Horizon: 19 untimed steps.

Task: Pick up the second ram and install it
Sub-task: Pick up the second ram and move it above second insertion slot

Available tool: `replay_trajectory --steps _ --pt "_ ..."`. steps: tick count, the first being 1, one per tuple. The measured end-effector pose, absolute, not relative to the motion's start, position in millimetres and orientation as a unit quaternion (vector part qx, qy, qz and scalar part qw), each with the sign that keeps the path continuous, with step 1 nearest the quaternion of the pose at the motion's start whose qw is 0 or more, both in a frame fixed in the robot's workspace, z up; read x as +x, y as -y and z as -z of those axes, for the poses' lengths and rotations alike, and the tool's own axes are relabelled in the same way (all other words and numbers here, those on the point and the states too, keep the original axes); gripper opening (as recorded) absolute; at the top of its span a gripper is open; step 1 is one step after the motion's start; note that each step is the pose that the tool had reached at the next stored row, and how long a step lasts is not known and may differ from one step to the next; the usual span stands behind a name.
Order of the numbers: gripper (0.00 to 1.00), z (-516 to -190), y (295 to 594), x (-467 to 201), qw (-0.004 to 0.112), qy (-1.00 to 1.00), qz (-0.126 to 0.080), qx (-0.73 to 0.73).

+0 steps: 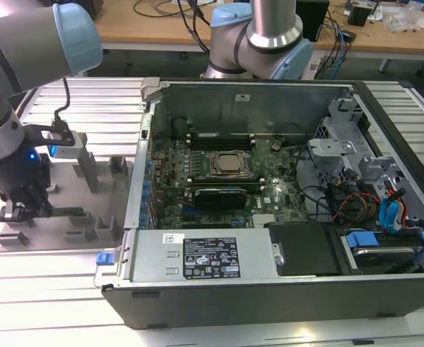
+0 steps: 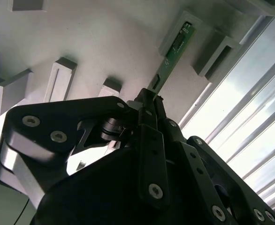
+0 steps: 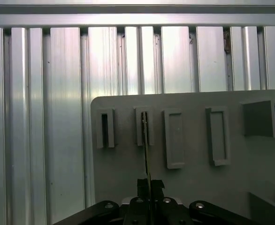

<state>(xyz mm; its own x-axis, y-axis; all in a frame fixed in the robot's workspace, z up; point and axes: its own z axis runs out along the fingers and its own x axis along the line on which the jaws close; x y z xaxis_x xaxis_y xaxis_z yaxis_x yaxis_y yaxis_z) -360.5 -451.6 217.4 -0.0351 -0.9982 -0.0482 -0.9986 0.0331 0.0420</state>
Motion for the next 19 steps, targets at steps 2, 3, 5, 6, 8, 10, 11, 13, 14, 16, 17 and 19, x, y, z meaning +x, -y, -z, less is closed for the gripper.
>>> replay_trajectory --steps 2,3,5,6,8,10,11,13,14,16,17,19 --pt "0.11 -218.2 451.7 -360.5 0.003 -0.719 -0.032 -0.695" --pt "0.11 -218.7 451.7 -360.5 0.003 -0.719 -0.032 -0.695" --pt "0.11 -219.3 451.9 -360.5 0.003 -0.719 -0.032 -0.695" --pt "0.11 -219.6 451.9 -360.5 0.003 -0.719 -0.032 -0.695" --pt "0.11 -221.3 452.0 -360.5 0.003 -0.719 -0.032 -0.695" --pt "0.11 -223.1 452.1 -360.5 0.003 -0.719 -0.033 -0.695" --pt "0.11 -223.7 452.1 -360.5 0.004 -0.719 -0.033 -0.695" --pt "0.11 -224.8 452.1 -360.5 0.004 -0.719 -0.033 -0.695" --pt "0.11 -225.1 452.2 -360.5 0.004 -0.719 -0.033 -0.695" --pt "0.11 -225.6 452.2 -360.5 0.004 -0.719 -0.033 -0.695" --pt "0.11 -225.8 452.2 -360.5 0.004 -0.719 -0.033 -0.695" --pt "0.11 -226.3 452.3 -360.5 0.004 -0.719 -0.033 -0.695"
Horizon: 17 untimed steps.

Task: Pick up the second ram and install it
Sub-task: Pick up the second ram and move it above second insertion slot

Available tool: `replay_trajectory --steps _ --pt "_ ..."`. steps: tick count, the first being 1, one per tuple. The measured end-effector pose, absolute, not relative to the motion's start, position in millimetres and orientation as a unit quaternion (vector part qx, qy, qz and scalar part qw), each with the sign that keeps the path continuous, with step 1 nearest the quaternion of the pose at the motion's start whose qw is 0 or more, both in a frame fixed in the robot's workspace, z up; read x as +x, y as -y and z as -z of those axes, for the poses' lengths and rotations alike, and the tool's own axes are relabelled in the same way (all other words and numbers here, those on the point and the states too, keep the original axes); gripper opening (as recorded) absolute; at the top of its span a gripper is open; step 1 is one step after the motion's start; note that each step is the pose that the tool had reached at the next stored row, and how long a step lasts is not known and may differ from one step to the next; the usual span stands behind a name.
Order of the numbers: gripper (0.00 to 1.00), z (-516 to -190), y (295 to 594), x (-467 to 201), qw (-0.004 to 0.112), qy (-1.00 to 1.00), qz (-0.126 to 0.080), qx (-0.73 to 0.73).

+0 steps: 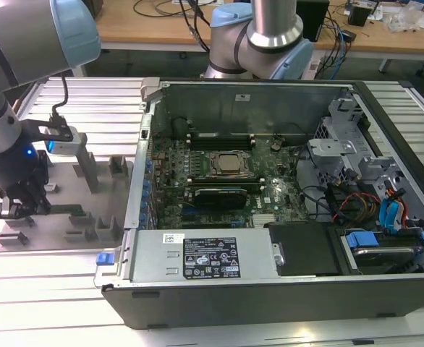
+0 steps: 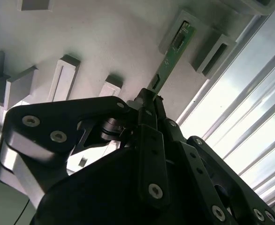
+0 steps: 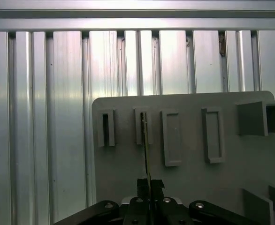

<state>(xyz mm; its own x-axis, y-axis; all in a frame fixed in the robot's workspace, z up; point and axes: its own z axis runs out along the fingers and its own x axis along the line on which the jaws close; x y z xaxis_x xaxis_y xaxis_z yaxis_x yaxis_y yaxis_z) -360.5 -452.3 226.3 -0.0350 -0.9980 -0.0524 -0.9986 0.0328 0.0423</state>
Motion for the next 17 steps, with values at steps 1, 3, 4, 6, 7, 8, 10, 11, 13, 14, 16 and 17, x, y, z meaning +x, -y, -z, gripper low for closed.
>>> replay_trajectory --steps 1,3,4,6,7,8,10,11,13,14,16,17 --pt "0.11 -227 452 -361 0.004 -0.719 -0.033 -0.695" --pt "0.11 -230 452 -361 0.005 -0.719 -0.034 -0.695" --pt "0.11 -232 452 -361 0.005 -0.719 -0.034 -0.695" --pt "0.11 -239 452 -361 0.006 -0.719 -0.035 -0.695" --pt "0.11 -243 452 -361 0.006 -0.719 -0.035 -0.695" --pt "0.11 -246 452 -361 0.006 -0.718 -0.036 -0.695" --pt "0.11 -252 452 -361 0.007 -0.718 -0.036 -0.695" --pt "0.11 -254 452 -361 0.007 -0.718 -0.036 -0.695" --pt "0.11 -259 452 -361 0.008 -0.718 -0.037 -0.695" --pt "0.11 -260 452 -361 0.008 -0.718 -0.038 -0.695" --pt "0.11 -261 453 -361 0.009 -0.718 -0.038 -0.695" --pt "0.11 -262 453 -361 0.009 -0.718 -0.039 -0.695"
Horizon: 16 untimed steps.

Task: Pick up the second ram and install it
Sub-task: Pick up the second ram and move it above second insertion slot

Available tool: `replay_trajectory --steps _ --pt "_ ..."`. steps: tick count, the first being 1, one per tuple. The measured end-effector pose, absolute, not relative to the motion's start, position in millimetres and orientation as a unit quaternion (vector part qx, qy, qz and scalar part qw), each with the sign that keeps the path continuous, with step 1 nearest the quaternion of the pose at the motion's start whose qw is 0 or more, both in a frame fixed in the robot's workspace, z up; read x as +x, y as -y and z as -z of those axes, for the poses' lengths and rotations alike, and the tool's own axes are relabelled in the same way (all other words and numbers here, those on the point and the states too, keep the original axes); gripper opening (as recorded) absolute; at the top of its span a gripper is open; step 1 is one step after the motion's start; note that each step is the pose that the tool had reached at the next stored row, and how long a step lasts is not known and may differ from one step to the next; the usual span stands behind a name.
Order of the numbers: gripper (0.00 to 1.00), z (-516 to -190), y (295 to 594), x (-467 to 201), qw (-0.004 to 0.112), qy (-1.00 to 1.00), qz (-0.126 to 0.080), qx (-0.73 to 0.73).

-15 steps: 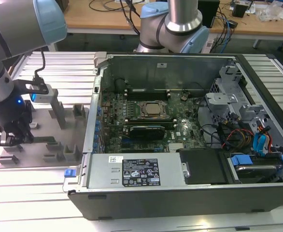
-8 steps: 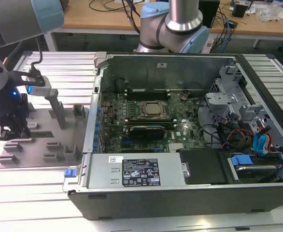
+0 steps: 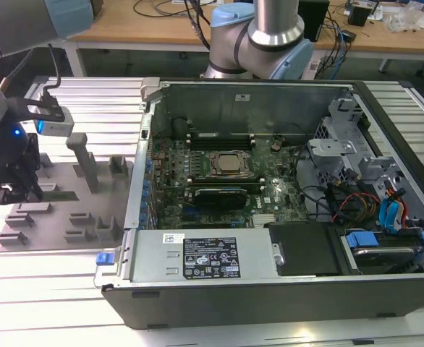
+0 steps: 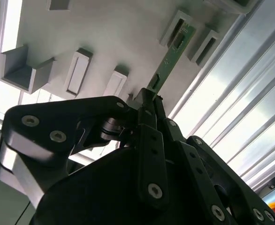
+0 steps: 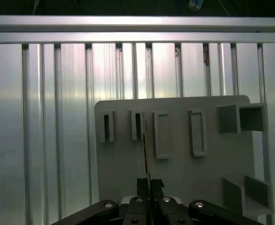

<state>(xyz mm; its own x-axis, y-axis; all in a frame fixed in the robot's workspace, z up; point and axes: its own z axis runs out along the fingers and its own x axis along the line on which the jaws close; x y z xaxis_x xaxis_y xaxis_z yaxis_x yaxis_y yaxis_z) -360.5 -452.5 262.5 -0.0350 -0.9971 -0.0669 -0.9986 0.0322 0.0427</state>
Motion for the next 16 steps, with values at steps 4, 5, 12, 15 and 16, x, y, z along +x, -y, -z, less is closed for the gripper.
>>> replay_trajectory --steps 4,5,12,15,16 --pt "0.11 -271 453 -361 0.011 -0.718 -0.041 -0.695" --pt "0.11 -272 453 -361 0.012 -0.718 -0.041 -0.695" --pt "0.11 -279 453 -361 0.013 -0.718 -0.043 -0.694" --pt "0.11 -281 453 -361 0.014 -0.718 -0.043 -0.694" --pt "0.11 -282 453 -361 0.014 -0.718 -0.044 -0.694"
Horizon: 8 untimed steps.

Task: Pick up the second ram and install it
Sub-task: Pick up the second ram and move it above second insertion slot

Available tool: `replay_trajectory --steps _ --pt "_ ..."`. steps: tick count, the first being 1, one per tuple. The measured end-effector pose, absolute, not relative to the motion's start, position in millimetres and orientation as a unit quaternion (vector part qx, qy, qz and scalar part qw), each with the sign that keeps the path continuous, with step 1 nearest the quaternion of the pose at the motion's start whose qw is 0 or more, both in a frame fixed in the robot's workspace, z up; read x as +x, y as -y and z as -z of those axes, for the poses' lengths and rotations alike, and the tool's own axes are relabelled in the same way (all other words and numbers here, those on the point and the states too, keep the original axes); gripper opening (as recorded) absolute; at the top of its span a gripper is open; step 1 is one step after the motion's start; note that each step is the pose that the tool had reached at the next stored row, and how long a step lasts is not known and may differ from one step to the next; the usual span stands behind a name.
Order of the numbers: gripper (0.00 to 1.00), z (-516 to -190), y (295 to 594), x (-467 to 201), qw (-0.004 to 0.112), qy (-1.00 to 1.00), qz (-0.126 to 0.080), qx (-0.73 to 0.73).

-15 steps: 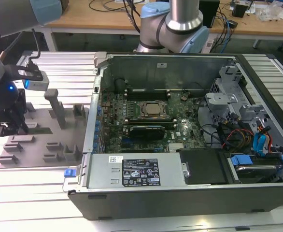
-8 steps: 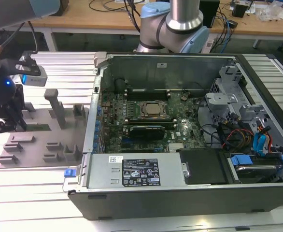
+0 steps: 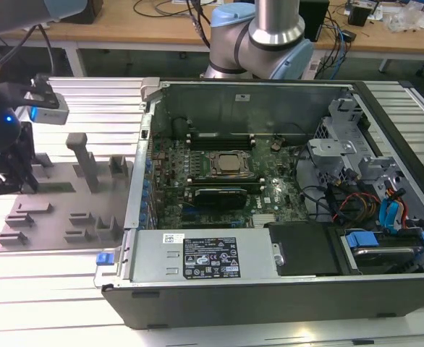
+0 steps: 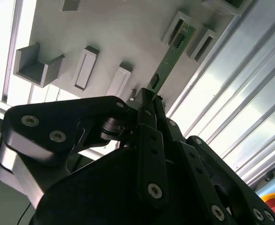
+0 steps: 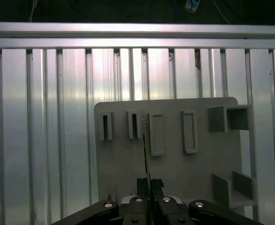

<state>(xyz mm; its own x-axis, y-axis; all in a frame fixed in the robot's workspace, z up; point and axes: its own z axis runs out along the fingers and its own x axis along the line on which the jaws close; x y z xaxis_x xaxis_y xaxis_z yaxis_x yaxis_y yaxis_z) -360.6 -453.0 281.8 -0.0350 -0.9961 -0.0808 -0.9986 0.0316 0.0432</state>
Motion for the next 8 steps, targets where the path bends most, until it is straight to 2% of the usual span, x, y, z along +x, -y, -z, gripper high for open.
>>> replay_trajectory --steps 8 --pt "0.11 -286.8 454.3 -360.5 0.019 -0.718 -0.049 -0.694"
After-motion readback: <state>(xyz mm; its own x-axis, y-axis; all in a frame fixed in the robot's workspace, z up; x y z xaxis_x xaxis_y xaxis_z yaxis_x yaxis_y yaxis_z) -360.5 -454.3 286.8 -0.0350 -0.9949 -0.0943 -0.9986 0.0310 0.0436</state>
